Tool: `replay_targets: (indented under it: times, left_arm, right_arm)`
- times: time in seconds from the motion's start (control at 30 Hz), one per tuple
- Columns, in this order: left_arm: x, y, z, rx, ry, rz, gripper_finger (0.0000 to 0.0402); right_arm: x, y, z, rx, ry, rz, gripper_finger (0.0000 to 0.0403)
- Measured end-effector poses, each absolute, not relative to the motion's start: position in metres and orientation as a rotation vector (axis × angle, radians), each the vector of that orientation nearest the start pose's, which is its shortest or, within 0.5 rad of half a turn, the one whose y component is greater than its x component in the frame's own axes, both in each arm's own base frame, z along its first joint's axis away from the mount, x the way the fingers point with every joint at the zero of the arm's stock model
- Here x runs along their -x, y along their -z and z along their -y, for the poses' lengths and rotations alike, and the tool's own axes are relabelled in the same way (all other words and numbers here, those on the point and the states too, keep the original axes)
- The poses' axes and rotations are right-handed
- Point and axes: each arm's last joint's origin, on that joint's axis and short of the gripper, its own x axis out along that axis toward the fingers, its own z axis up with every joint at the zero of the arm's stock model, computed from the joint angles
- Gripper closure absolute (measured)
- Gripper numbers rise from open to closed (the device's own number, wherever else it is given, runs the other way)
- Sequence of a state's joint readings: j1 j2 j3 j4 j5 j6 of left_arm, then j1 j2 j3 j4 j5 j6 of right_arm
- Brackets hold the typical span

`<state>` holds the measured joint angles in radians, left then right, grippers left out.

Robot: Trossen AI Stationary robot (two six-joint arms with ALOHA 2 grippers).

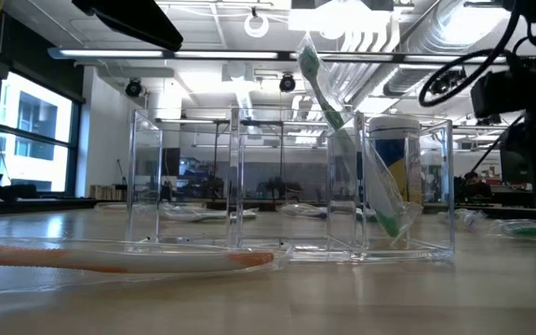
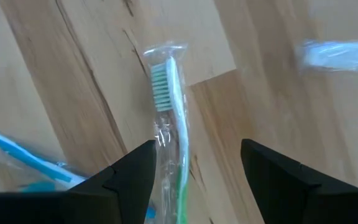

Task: Pick & Place toothbrushing station
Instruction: Put the right green toothbrush into the transparent organizer

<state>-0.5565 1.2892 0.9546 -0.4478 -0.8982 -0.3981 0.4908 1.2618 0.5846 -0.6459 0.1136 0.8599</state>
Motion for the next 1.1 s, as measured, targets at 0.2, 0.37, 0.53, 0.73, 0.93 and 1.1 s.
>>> replay_targets:
  times: [0.2,0.37,0.53,0.73,0.93,1.1]
  left_arm:
    - [-0.232,-0.273,0.117,-0.140,-0.429,-0.506,0.0199]
    - [-0.232,-0.273,0.117,-0.140,-0.429,-0.506,0.0199]
    - [-0.232,-0.273,0.117,-0.140,-0.429,-0.506,0.0199]
    - [-0.231,-0.273,0.117,-0.141,-0.429,-0.508,0.0199]
    - [-0.231,-0.273,0.117,-0.142,-0.429,-0.509,0.0199]
    - [-0.231,-0.273,0.117,-0.142,-0.429,-0.509,0.0199]
  right_arm:
    - [-0.175,-0.138,-0.090,-0.306,0.267,-1.367,0.0176]
    - [-0.179,-0.127,-0.093,-0.269,0.248,-1.423,0.0176]
    - [-0.179,-0.126,-0.093,-0.263,0.244,-1.431,0.0189]
    - [-0.179,-0.126,-0.093,-0.239,0.212,-1.430,0.0283]
    - [-0.179,-0.125,-0.093,-0.176,0.172,-1.428,0.0387]
    - [-0.179,-0.125,-0.092,-0.151,0.188,-1.421,0.0389]
